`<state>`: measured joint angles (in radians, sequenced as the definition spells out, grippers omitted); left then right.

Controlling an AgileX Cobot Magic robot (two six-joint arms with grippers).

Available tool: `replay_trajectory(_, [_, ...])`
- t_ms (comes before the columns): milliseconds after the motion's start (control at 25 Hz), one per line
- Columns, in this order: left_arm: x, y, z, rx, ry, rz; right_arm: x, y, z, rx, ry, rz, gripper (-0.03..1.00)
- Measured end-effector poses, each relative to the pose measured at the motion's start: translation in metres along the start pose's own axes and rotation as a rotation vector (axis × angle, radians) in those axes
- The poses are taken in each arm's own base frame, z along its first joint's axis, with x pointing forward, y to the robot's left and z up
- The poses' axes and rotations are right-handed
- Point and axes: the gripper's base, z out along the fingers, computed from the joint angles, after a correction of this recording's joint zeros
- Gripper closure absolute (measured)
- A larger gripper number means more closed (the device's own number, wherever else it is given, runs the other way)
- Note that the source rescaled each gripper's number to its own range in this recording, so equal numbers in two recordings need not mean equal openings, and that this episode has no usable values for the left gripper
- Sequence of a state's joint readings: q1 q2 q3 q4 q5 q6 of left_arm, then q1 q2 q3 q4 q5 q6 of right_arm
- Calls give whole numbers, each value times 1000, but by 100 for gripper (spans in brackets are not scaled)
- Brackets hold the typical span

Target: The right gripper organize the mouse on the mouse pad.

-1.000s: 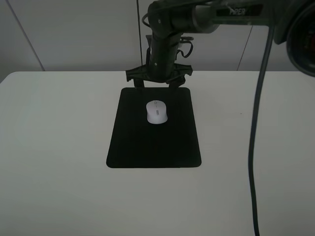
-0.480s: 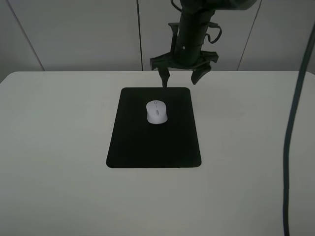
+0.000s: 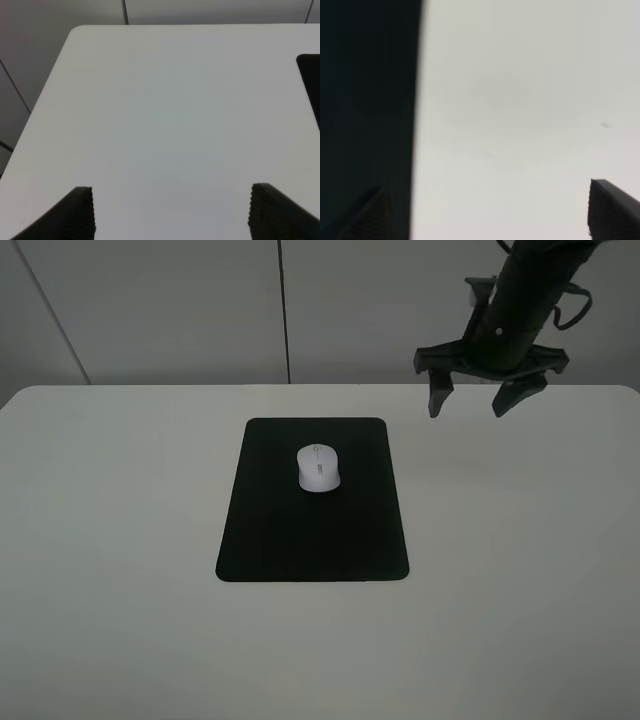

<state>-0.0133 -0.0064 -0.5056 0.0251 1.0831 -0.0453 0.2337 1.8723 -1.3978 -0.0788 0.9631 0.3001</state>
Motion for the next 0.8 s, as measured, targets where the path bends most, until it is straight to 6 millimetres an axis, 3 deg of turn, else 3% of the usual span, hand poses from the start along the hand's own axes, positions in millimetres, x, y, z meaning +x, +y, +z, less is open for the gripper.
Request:
replay_trajectory(160, [0,0,0,0,0,0,24,-45,-19,16,-28,97,21])
replay_trajectory(320, [0,0,0,0,0,0,50,-73,-44,24,-86,165,21])
replay_trajectory(560, [0,0,0,0,0,0,93,-86,-98,23,-269,181,21])
replay_trajectory(800, [0,0,0,0,0,0,149,-92,-148,12,-505,171,21])
